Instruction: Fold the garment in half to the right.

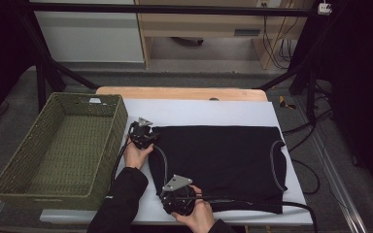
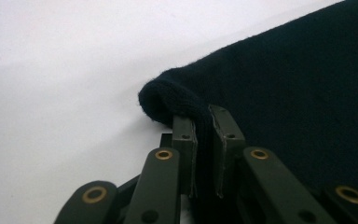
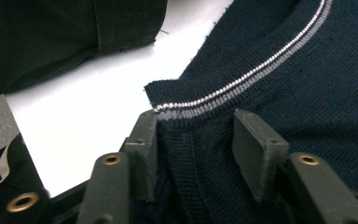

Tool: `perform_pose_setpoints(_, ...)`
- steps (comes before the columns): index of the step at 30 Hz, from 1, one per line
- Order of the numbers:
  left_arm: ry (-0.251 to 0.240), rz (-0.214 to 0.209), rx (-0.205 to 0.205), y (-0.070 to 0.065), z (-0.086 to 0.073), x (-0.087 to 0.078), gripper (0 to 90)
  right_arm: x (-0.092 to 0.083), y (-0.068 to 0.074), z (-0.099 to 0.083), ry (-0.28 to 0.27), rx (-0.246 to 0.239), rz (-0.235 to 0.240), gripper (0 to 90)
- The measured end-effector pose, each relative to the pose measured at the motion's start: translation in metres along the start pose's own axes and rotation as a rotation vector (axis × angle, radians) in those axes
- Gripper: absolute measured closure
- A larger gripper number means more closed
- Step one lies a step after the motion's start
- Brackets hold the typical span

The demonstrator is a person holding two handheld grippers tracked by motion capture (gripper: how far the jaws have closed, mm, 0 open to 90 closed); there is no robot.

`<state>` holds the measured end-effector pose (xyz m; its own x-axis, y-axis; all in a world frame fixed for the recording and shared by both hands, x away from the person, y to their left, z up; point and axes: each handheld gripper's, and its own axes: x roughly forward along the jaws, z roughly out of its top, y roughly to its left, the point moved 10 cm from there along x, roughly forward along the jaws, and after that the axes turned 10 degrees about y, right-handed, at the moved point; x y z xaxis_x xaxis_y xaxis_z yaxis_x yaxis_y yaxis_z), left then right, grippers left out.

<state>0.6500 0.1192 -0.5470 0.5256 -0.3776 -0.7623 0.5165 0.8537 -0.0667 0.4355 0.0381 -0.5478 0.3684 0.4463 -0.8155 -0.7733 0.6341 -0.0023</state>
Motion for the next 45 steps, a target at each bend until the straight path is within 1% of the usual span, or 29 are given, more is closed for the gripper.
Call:
perform_pose_setpoints(1,-0.001,-0.001,-0.001,0.0,0.0,0.0,81.2,0.0,0.0,0.0,0.002,-0.007,-0.003,55.7)
perform_pose_setpoints(2,0.001,-0.008,-0.011,-0.001,-0.001,0.0,81.3,0.0,0.0,0.0,0.004,-0.009,-0.004,58.0)
perform_pose_setpoints(4,-0.001,-0.01,-0.015,-0.001,-0.001,0.0,81.4,-0.001,0.0,0.0,0.006,-0.009,0.003,64.1)
perform_pose_setpoints(8,0.0,-0.015,-0.019,0.0,-0.001,0.0,81.5,-0.003,-0.001,0.0,0.022,0.005,0.011,72.9)
perform_pose_setpoints(11,0.001,-0.015,-0.019,0.0,-0.001,0.0,81.5,-0.003,-0.001,0.0,0.026,0.004,0.011,77.1)
perform_pose_setpoints(14,0.0,-0.02,-0.023,0.0,-0.001,0.0,81.5,-0.003,-0.001,0.0,0.026,0.005,0.018,79.2)
perform_pose_setpoints(17,0.0,-0.035,-0.047,0.0,-0.001,0.0,81.9,-0.004,-0.002,0.0,0.028,0.005,0.024,80.3)
perform_pose_setpoints(20,0.0,-0.046,-0.07,0.001,0.0,0.0,82.7,-0.004,-0.003,0.001,0.031,0.019,0.042,81.1)
perform_pose_setpoints(24,0.001,-0.038,-0.058,0.0,0.0,-0.001,83.4,-0.005,-0.004,0.001,0.028,0.035,0.066,81.5)
perform_pose_setpoints(30,0.001,-0.051,-0.073,0.001,0.0,-0.001,83.8,-0.006,-0.004,0.002,0.024,0.039,0.08,81.6)
perform_pose_setpoints(32,0.004,-0.048,-0.07,0.001,0.001,-0.001,83.8,-0.007,-0.005,0.003,0.017,0.052,0.093,81.7)
perform_pose_setpoints(34,0.006,-0.047,-0.066,0.001,0.001,-0.002,83.8,-0.007,-0.005,0.004,0.012,0.054,0.104,81.8)
perform_pose_setpoints(37,0.004,-0.045,-0.063,0.001,0.002,-0.004,83.9,-0.008,-0.004,0.004,0.009,0.057,0.103,81.9)
perform_pose_setpoints(41,0.0,-0.034,-0.049,-0.001,0.005,-0.007,84.1,-0.011,-0.004,0.005,0.007,0.058,0.112,82.0)
perform_pose_setpoints(45,-0.013,-0.034,-0.042,-0.001,0.009,-0.011,84.1,-0.014,-0.004,0.007,0.003,0.059,0.12,82.0)
